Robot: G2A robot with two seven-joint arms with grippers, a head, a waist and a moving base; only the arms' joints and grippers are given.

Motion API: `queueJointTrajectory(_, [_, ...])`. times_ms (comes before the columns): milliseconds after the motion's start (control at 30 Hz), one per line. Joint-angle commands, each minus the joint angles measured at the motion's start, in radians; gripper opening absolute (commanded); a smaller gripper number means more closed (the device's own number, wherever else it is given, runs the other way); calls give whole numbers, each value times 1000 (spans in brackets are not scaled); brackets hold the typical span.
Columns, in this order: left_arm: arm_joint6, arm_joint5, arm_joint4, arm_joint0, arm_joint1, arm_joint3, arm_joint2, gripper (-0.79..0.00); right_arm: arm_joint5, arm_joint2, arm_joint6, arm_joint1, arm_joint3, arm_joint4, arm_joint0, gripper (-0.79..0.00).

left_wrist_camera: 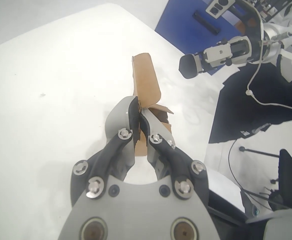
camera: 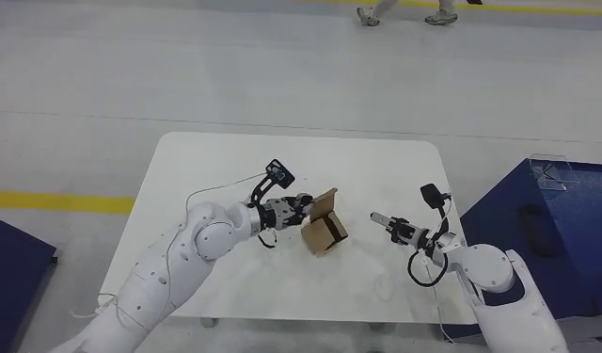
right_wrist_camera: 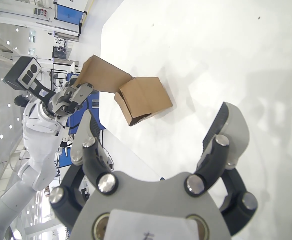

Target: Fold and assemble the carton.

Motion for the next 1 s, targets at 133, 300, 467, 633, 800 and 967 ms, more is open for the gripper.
queueJointTrajectory(133, [12,199,23,134,23,-143,-70,-785,15,3,17,4,-5,-14,14,0])
queueJointTrajectory(300, [19,277,55,189,32,-189,-111,-785,33,-20,50,6,-5,-41,30,0])
queueJointTrajectory(467, [-13,349,91,228,34,-251,-126,-785,44,-60,62,5,2,-79,51,0])
queueJointTrajectory(633, [-36,351,90,250,35,-269,-143,-259,62,-97,72,3,11,-100,72,0])
queueJointTrajectory(800, [-53,304,72,265,41,-273,-178,0,62,-97,72,3,11,-100,72,0])
queueJointTrajectory(967, [-120,164,7,270,55,-301,-236,0,62,-97,72,3,11,-100,72,0])
